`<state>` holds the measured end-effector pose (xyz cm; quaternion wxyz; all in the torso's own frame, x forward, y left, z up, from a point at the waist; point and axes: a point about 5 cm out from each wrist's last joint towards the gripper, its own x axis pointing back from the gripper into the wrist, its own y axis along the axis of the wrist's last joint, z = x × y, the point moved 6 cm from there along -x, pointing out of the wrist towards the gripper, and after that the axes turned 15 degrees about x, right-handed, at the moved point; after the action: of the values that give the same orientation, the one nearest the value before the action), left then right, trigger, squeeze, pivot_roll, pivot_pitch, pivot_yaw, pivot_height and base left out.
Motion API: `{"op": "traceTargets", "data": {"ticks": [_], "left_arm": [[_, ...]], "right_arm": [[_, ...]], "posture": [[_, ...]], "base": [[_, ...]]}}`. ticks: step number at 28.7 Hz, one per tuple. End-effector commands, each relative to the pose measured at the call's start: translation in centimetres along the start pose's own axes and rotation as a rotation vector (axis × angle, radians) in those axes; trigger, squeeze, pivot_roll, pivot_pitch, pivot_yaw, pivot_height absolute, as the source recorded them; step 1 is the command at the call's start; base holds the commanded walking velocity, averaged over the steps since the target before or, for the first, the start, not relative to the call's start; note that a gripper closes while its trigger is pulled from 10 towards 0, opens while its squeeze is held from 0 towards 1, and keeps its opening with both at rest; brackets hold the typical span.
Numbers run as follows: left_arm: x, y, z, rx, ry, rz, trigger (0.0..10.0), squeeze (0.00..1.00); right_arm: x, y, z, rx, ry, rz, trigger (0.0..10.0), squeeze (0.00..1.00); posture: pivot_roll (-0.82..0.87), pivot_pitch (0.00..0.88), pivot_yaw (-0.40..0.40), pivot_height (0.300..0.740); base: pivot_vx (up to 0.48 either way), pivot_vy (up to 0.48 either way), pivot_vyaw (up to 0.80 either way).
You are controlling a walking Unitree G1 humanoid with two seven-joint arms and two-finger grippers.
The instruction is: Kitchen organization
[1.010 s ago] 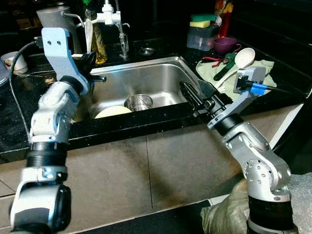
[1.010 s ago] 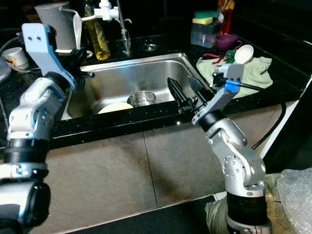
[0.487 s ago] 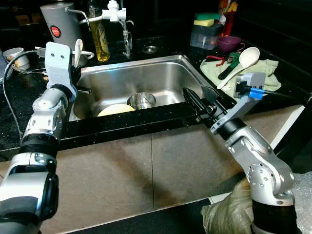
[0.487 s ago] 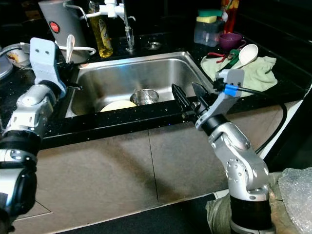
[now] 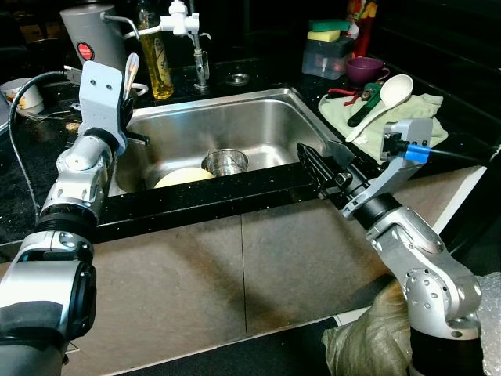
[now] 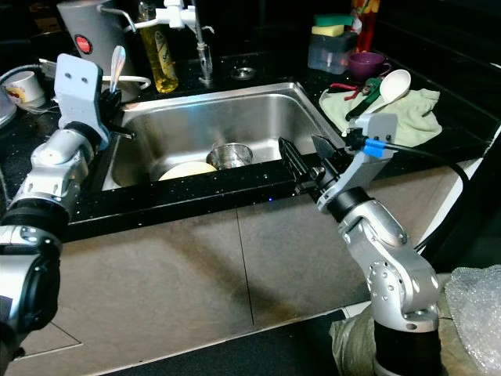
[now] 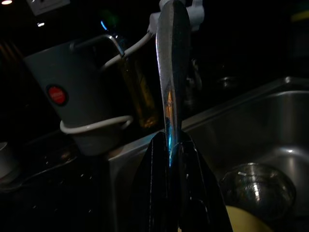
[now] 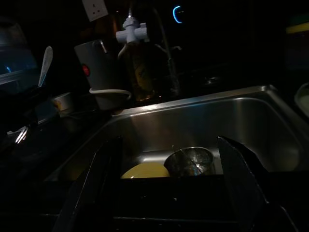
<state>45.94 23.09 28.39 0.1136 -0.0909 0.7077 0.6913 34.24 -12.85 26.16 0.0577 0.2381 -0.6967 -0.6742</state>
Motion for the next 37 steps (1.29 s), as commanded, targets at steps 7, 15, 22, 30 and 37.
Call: {"op": "traceTargets", "data": {"ticks": [7, 15, 22, 30, 37], "left_arm": [[-0.2, 1.5, -0.9, 0.031, -0.025, -0.083, 10.0, 0.0], [0.4, 0.4, -0.9, 0.054, -0.024, -0.074, 10.0, 0.0], [1.0, -0.9, -1.8, 0.085, -0.036, -0.059, 10.0, 0.0], [1.6, -3.6, -4.6, 0.189, -0.167, 0.062, 10.0, 0.0], [3.9, -8.2, -9.1, 0.139, -0.417, 0.31, 10.0, 0.0]], "right_arm": [[-0.3, 0.2, 0.7, -0.017, 0.025, -0.009, 10.0, 0.0], [-0.5, 0.0, 1.8, -0.038, 0.055, -0.017, 10.0, 0.0], [0.1, -1.6, 5.7, -0.042, 0.241, 0.015, 10.0, 0.0], [1.2, -2.2, 7.2, -0.064, 0.346, 0.025, 10.0, 0.0], [2.5, -3.3, 8.4, 0.042, 0.468, 0.094, 10.0, 0.0]], "posture": [[-0.14, 0.0, 0.072, 0.74], [-0.13, 0.0, 0.075, 0.74], [-0.12, 0.0, 0.07, 0.74], [-0.11, 0.0, 0.07, 0.74], [-0.11, 0.0, 0.072, 0.74]], "base": [[0.332, 0.0, 0.0], [0.456, 0.0, 0.0], [0.471, 0.0, 0.0], [0.057, 0.0, 0.0], [0.0, 0.0, 0.0]]}}
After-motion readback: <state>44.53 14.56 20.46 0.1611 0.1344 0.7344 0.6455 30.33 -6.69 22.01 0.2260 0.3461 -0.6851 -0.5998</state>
